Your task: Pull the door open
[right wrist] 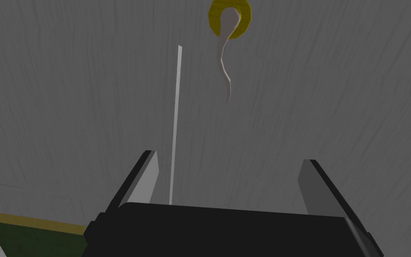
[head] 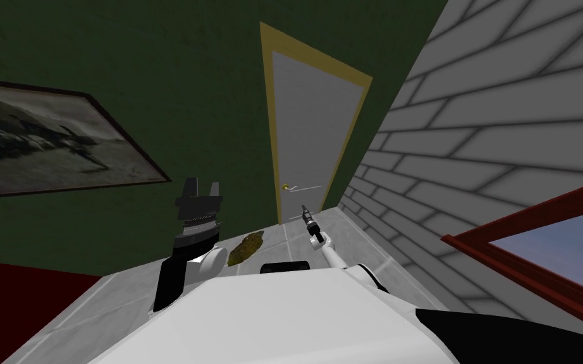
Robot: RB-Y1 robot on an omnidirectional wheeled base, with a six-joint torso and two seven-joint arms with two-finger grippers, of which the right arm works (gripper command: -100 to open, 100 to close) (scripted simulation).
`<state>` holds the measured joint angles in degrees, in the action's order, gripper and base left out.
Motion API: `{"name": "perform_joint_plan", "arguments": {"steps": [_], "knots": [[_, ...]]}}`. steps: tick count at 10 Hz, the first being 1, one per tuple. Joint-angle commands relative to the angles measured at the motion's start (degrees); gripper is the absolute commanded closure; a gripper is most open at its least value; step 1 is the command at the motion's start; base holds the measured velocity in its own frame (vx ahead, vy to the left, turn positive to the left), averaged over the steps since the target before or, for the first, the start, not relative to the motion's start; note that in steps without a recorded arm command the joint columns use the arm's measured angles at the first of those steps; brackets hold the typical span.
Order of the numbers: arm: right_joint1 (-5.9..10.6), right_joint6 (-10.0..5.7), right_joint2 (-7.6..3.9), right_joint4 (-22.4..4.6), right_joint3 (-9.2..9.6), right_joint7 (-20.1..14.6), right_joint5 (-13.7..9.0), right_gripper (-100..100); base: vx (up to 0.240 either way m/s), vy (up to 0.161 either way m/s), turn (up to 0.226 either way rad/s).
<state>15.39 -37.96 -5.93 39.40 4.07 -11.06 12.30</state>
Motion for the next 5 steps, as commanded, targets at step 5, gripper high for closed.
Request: {"name": "perform_joint_plan", "arguments": {"steps": [5], "knots": [[2.26,-1.02,-0.92,-4.1,-0.26,2.09,-3.69,-100,-0.171,-0.07,0.103]]}}
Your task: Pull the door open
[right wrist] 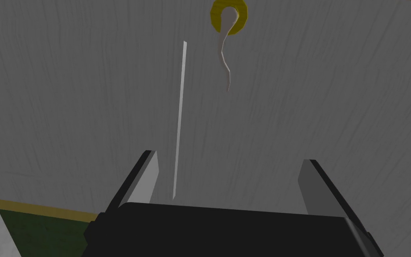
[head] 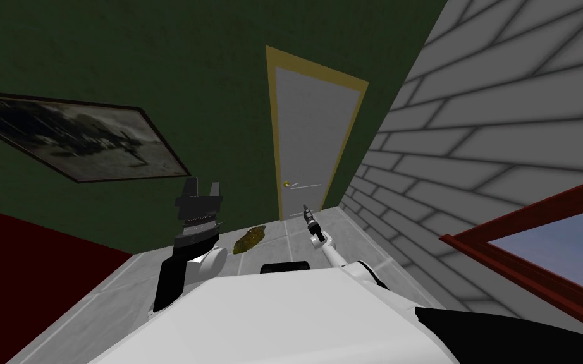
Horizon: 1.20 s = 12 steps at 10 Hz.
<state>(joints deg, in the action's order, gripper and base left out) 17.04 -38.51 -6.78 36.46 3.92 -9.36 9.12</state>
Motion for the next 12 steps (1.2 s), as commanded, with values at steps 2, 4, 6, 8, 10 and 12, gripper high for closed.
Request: {"name": "perform_joint_plan", "arguments": {"steps": [2,4,6,8,10,12], "knots": [[1.58,-0.87,-0.37,-2.77,-0.21,1.25,-2.12,-100,-0.065,-0.002,0.114],[2.86,-1.44,-0.69,-4.83,-0.32,2.37,-4.21,-100,0.083,0.03,0.143],[3.53,-1.76,-0.83,-5.9,-0.38,2.95,-5.29,-100,0.175,0.035,0.06],[4.02,-1.99,-0.92,-6.64,-0.41,3.36,-6.05,-100,0.191,0.035,0.035],[4.4,-2.18,-0.98,-7.22,-0.43,3.69,-6.65,-100,0.202,0.038,0.022],[4.75,-2.35,-1.04,-7.76,-0.46,3.99,-7.21,-100,0.176,0.033,0.011]]}}
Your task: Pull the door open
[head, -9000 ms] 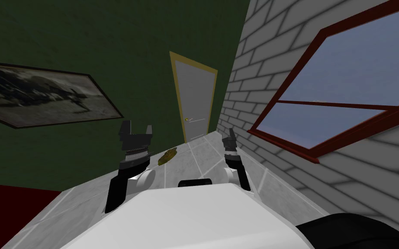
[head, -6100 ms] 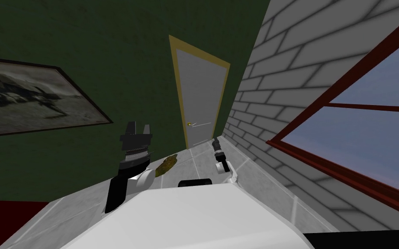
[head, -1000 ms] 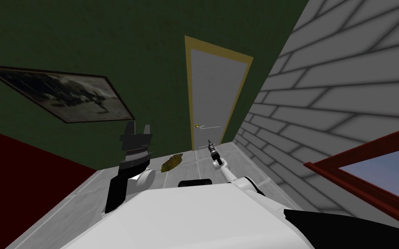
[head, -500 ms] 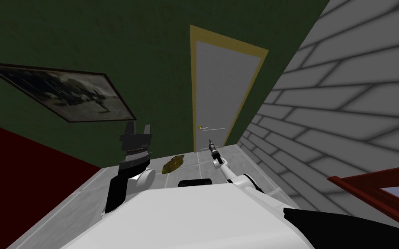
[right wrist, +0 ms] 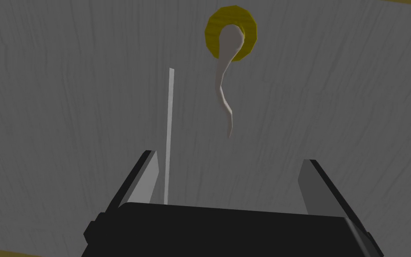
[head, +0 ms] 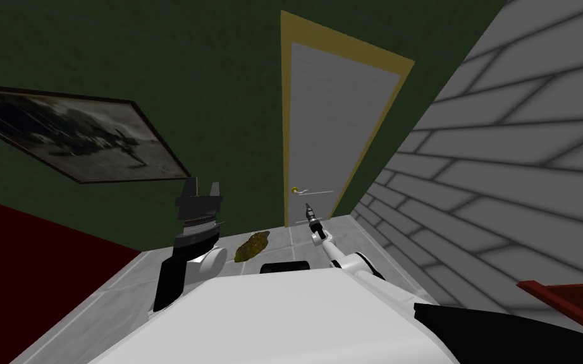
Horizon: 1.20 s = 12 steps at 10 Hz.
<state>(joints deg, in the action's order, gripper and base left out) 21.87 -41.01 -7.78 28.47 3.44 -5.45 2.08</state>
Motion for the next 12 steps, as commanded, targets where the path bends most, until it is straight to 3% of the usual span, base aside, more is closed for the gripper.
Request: {"name": "perform_joint_plan", "arguments": {"steps": [1,12], "knots": [[0.02,0.1,-0.06,0.08,0.02,0.16,-0.31,-100,0.178,-0.001,0.001],[0.77,-0.28,-0.17,-1.03,-0.02,0.78,-1.46,-100,0.19,0.043,-0.008]]}}
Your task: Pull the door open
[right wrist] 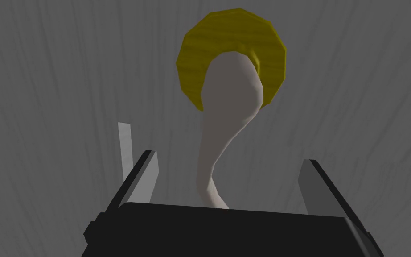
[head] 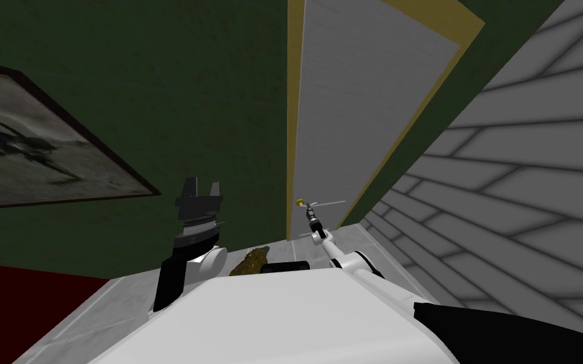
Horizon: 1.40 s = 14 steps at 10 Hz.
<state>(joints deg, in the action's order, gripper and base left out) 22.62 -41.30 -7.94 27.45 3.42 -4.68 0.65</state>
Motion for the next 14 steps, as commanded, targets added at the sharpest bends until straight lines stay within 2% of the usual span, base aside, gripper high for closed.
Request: {"name": "perform_joint_plan", "arguments": {"steps": [1,2,3,8,14], "knots": [[0.05,-0.01,-0.01,-0.05,0.0,0.04,-0.08,-100,0.179,0.063,-0.009],[0.06,-0.03,-0.01,-0.08,0.0,0.02,-0.05,-100,0.076,0.029,-0.003],[0.06,-0.03,-0.01,-0.08,0.0,0.02,-0.05,100,-0.008,-0.003,0.003],[0.06,-0.03,-0.01,-0.08,0.0,0.02,-0.05,100,-0.014,-0.006,0.002],[-0.31,0.17,-0.15,0.02,0.03,0.11,-0.47,100,-0.158,-0.059,0.047]]}}
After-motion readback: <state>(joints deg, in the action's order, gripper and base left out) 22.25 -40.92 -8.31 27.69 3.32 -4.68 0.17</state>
